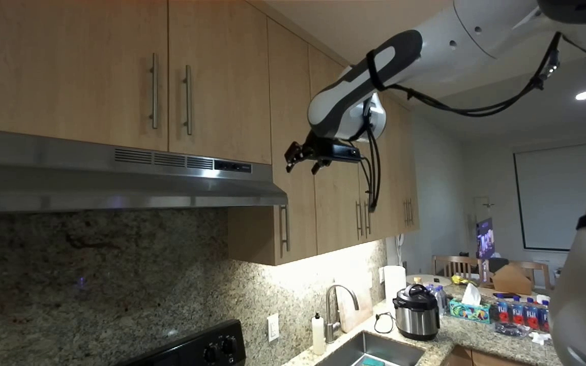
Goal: Turn off the light above the stove
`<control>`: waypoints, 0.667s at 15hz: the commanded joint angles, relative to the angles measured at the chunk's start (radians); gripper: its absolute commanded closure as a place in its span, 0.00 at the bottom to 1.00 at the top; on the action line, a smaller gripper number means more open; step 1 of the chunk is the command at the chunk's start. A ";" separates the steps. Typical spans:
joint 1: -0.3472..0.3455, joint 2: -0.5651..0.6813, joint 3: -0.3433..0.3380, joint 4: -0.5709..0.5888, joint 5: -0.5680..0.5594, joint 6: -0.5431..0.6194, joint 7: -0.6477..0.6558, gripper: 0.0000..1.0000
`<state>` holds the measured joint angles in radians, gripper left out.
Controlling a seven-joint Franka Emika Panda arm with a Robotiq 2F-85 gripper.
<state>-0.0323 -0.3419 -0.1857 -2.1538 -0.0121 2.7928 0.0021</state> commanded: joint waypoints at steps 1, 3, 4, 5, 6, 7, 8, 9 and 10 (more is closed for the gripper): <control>0.091 -0.076 -0.138 -0.104 0.115 -0.034 -0.222 0.00; 0.080 -0.069 -0.175 -0.118 0.145 -0.103 -0.302 0.00; 0.080 -0.066 -0.194 -0.120 0.152 -0.138 -0.333 0.00; 0.073 -0.052 -0.207 -0.114 0.156 -0.188 -0.359 0.00; 0.071 -0.045 -0.216 -0.113 0.162 -0.224 -0.385 0.00; 0.065 -0.036 -0.218 -0.116 0.163 -0.241 -0.405 0.00; 0.068 -0.033 -0.222 -0.115 0.171 -0.267 -0.428 0.00; 0.069 -0.024 -0.219 -0.111 0.179 -0.294 -0.432 0.00; 0.073 -0.021 -0.219 -0.109 0.192 -0.321 -0.450 0.00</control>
<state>0.0421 -0.3771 -0.4125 -2.2668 0.1222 2.5335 -0.3670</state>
